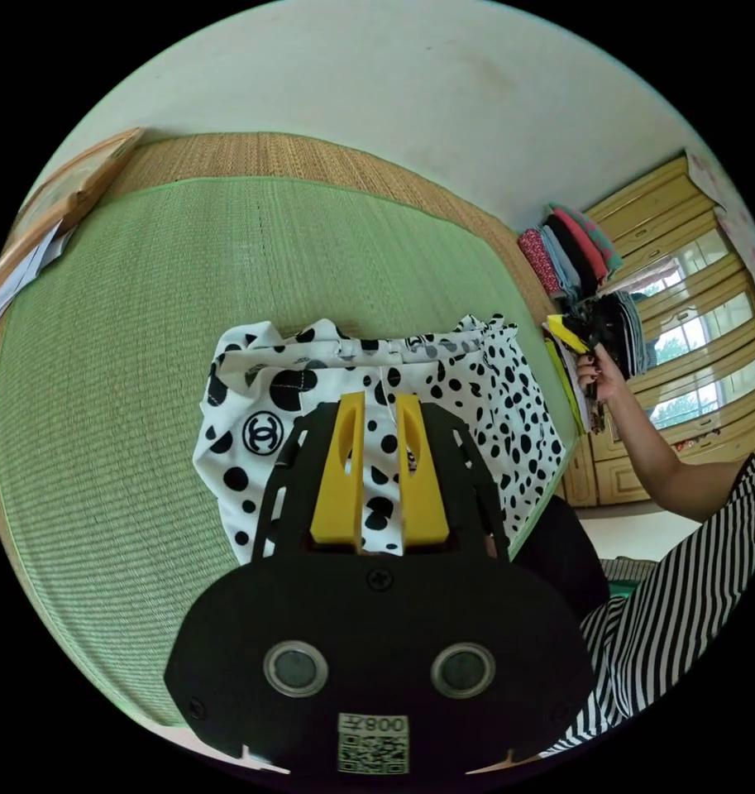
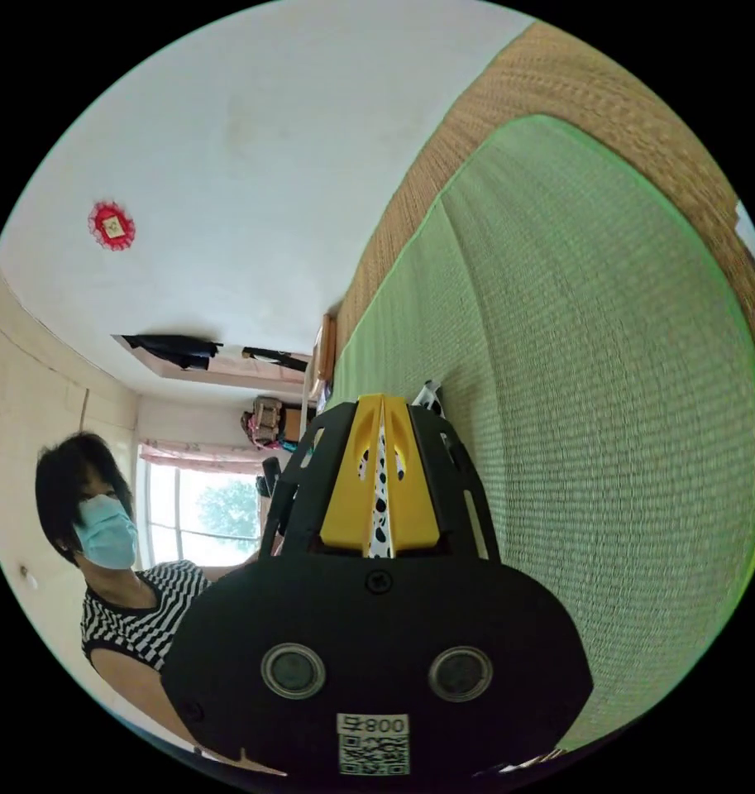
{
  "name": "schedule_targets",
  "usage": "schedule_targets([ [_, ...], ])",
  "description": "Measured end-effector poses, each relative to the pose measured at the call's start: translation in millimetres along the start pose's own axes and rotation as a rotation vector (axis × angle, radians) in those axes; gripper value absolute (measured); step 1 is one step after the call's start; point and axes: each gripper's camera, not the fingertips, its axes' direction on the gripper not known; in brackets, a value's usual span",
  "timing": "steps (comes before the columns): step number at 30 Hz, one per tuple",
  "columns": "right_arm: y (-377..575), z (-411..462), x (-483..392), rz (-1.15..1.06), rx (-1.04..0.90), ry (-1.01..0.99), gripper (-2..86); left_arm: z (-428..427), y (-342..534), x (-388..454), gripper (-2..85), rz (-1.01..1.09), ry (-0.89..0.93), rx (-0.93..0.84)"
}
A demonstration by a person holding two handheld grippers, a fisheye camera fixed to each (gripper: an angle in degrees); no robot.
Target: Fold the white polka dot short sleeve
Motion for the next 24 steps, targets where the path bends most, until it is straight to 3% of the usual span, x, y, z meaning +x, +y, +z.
schedule_targets([
  [4, 17, 38, -26, -0.093, -0.026, 0.096, 0.0, 4, 2, 11, 6.9, -0.011, -0.033, 0.004],
  [7, 45, 109, -62, -0.242, -0.159, 0.287, 0.0, 6, 4, 22, 6.8, -0.001, -0.090, 0.002],
  [12, 105, 272, -74, -0.480, -0.461, 0.917, -0.2, 27, 4, 36, 4.7, 0.015, -0.223, -0.083],
  [15, 134, 306, -79, -0.594, -0.378, 1.052, -0.1, 32, 7, 45, 2.7, 0.040, -0.281, -0.085],
  [24, 151, 321, -71, -0.557, -0.294, 0.893, 0.4, 9, 21, 61, 0.8, 0.053, -0.256, 0.009],
])
